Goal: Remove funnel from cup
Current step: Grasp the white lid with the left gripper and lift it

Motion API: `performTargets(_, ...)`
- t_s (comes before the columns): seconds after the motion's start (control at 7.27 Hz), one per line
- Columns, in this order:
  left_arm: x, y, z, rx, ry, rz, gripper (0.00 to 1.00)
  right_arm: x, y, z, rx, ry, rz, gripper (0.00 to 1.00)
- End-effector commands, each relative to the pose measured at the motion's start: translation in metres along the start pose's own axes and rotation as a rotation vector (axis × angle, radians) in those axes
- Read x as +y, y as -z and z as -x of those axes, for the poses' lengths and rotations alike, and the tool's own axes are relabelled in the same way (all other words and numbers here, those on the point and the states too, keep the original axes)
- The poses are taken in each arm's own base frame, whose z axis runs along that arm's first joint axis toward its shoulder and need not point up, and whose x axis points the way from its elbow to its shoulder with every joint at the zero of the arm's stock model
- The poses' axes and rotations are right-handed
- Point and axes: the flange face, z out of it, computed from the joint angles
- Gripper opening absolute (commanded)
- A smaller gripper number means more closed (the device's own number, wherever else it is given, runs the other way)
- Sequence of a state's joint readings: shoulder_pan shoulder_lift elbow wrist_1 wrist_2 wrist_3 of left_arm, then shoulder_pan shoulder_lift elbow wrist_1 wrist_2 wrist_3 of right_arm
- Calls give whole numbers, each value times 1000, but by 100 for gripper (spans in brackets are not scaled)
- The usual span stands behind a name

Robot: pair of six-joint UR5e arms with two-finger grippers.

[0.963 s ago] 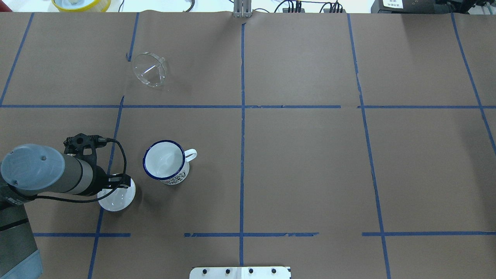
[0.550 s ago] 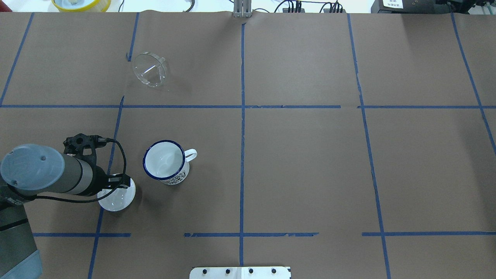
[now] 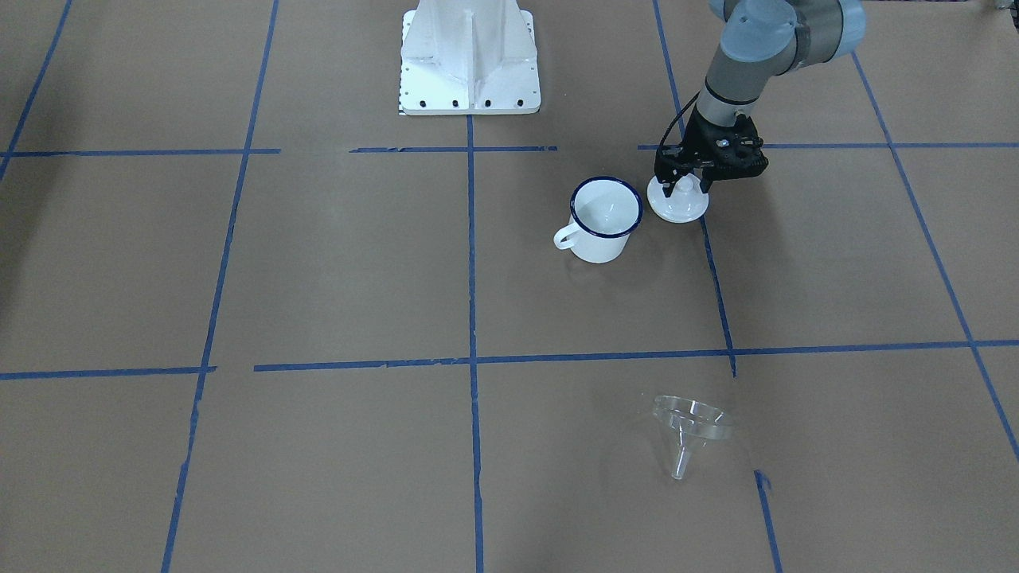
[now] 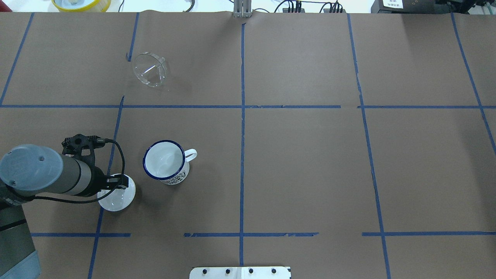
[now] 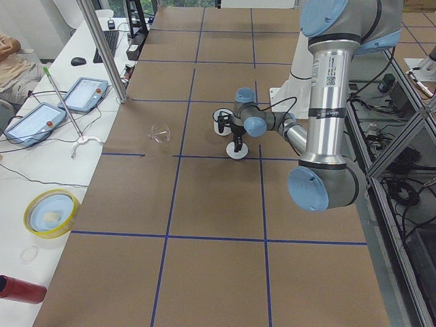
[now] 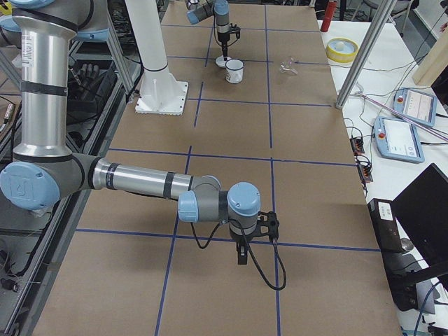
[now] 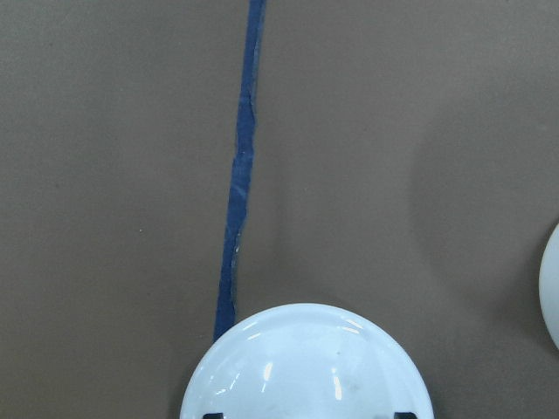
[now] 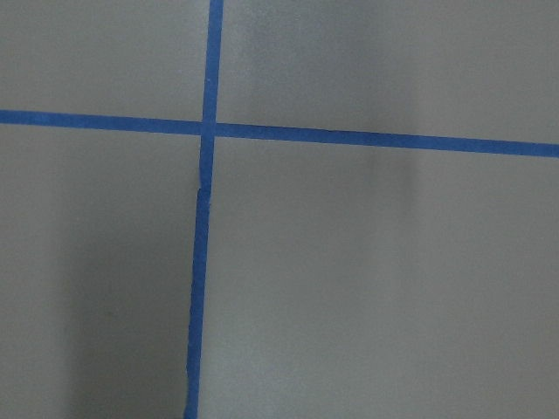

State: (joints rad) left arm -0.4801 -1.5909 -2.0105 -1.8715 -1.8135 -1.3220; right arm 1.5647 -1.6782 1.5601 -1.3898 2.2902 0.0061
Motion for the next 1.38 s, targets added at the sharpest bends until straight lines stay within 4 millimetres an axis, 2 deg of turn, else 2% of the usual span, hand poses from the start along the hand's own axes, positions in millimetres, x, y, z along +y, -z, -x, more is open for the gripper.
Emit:
performTargets(0.0, 1, 5, -3, 11, -4, -1, 65, 0, 0, 0, 0, 0, 0, 100)
performTargets(0.14, 2, 6, -3, 13, -5, 1, 65, 0, 0, 0, 0, 0, 0, 100)
performTargets(0.28, 4, 6, -5, 14, -9, 4, 57, 0, 0, 0, 0, 0, 0, 100)
performTargets(0.55, 4, 6, -4, 10, -8, 5, 23, 0, 0, 0, 0, 0, 0, 100)
performTargets(0.69, 4, 9, -5, 14, -8, 3, 0, 0, 0, 0, 0, 0, 0, 100)
performTargets(0.83, 6, 16, 1, 14, -7, 1, 0, 0, 0, 0, 0, 0, 0, 100)
performTargets(0.96, 11, 38, 9, 33, -21, -8, 0, 0, 0, 0, 0, 0, 0, 100)
performTargets(1.1, 20, 66, 20, 54, -27, -11, 0, 0, 0, 0, 0, 0, 0, 100)
performTargets(1.24, 11, 101, 28, 89, -15, -52, 0, 0, 0, 0, 0, 0, 0, 100)
